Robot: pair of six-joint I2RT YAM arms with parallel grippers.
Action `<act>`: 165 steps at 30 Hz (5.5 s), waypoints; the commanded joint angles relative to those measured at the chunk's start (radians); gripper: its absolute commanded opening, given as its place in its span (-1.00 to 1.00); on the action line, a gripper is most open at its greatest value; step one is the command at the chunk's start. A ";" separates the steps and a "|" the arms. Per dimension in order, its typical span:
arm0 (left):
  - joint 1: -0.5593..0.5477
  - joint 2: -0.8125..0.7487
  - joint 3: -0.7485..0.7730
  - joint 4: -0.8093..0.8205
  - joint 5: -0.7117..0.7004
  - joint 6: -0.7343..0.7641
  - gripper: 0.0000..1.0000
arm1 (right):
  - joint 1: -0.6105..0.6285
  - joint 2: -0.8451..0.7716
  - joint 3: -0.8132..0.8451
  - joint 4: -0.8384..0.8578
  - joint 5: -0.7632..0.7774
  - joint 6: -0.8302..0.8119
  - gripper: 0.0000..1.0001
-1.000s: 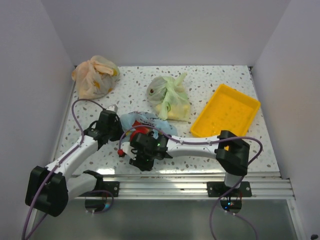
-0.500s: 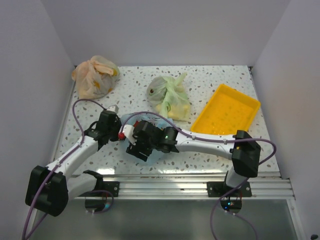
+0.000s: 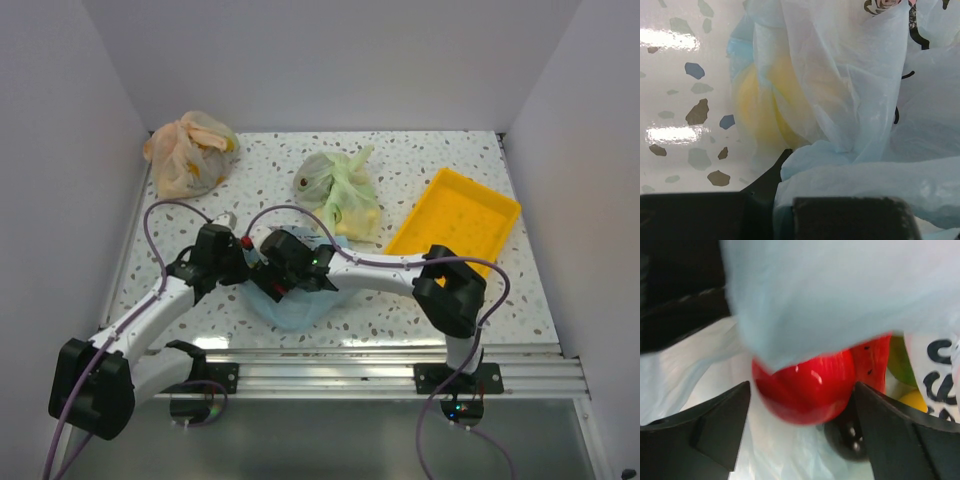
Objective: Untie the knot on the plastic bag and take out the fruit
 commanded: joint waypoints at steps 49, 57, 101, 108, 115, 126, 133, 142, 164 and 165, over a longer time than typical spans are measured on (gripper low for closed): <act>0.007 -0.021 0.016 -0.049 0.010 0.033 -1.00 | -0.610 -0.359 -0.079 -0.024 0.423 0.083 -0.57; 0.007 -0.052 -0.003 -0.021 0.057 0.027 -1.00 | -0.870 -0.099 -0.024 0.026 0.370 0.173 -0.27; 0.007 -0.046 0.078 -0.124 0.031 0.030 -1.00 | -0.165 -0.534 -0.086 -0.167 -0.190 0.062 0.74; 0.007 -0.069 0.034 -0.121 0.033 0.010 -1.00 | -0.084 -0.358 -0.132 -0.138 -0.215 0.089 0.55; 0.007 -0.073 0.022 -0.116 0.034 0.006 -1.00 | -0.093 -0.221 -0.160 -0.124 -0.029 0.129 0.49; 0.005 -0.075 0.011 -0.109 0.039 0.002 -1.00 | -0.157 -0.115 -0.158 -0.041 -0.005 0.169 0.50; 0.005 -0.070 0.014 -0.095 0.053 -0.007 -1.00 | -0.157 -0.025 -0.143 -0.003 -0.098 0.166 0.32; 0.005 -0.073 0.019 -0.100 0.038 -0.007 -1.00 | -0.157 -0.195 -0.134 -0.020 -0.103 0.128 -0.53; 0.005 -0.081 0.043 -0.129 0.016 0.022 -1.00 | -0.738 -0.552 -0.169 -0.112 0.195 0.143 -0.54; 0.005 -0.082 0.043 -0.129 0.016 0.024 -1.00 | -0.772 -0.530 -0.184 -0.107 0.195 0.160 -0.54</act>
